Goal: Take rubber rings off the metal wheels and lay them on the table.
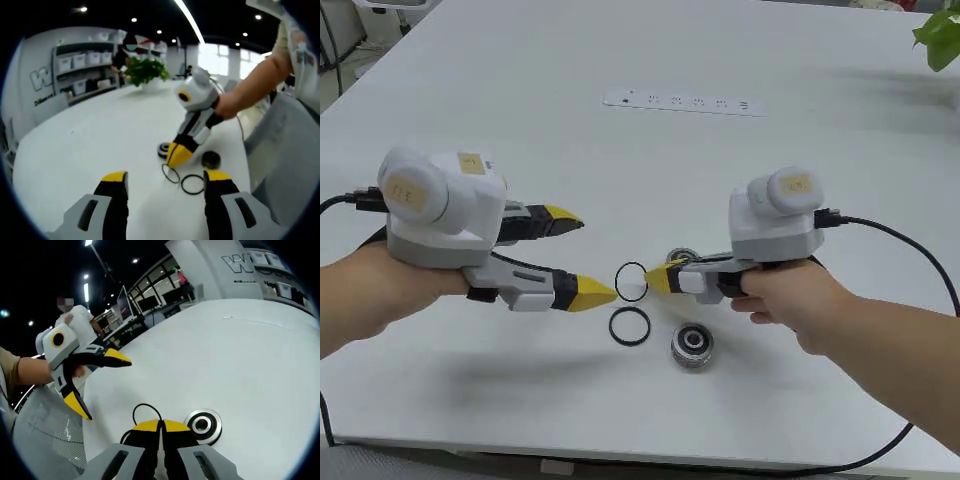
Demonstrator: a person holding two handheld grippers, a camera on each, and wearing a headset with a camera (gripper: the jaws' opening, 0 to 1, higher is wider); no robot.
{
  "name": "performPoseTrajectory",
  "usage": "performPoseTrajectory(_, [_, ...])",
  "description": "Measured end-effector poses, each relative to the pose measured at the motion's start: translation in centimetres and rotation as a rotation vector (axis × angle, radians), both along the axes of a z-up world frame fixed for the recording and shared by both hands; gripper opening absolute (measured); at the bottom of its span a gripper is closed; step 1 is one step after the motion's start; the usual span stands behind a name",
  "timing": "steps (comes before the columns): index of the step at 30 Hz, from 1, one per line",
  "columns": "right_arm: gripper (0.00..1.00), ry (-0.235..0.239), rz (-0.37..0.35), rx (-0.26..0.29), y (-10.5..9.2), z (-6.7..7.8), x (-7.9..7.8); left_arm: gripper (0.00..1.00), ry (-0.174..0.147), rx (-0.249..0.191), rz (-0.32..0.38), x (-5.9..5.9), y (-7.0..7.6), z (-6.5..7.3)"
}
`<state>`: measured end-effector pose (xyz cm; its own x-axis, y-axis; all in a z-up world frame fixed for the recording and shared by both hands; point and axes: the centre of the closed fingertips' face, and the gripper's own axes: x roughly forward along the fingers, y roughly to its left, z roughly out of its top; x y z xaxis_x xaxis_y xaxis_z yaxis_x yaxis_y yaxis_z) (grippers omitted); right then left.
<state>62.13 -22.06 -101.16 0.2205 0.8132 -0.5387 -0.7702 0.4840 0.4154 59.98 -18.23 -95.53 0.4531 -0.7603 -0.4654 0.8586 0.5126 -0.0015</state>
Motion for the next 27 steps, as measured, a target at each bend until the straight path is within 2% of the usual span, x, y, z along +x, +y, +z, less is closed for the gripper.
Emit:
performPoseTrajectory(15, [0.06,-0.011,0.002,0.008,-0.1,0.1,-0.2,0.62,0.008,0.008,0.003,-0.1,0.3,-0.2])
performPoseTrajectory(20, [0.08,-0.042,0.005,0.043,-0.1,1.3,0.0,0.62,0.008,0.007,0.001,0.1,0.1,-0.1])
performPoseTrajectory(27, [0.15,-0.091,-0.011,0.086,-0.7,3.1,1.0,0.61,0.005,0.005,-0.003,0.7,-0.1,0.3])
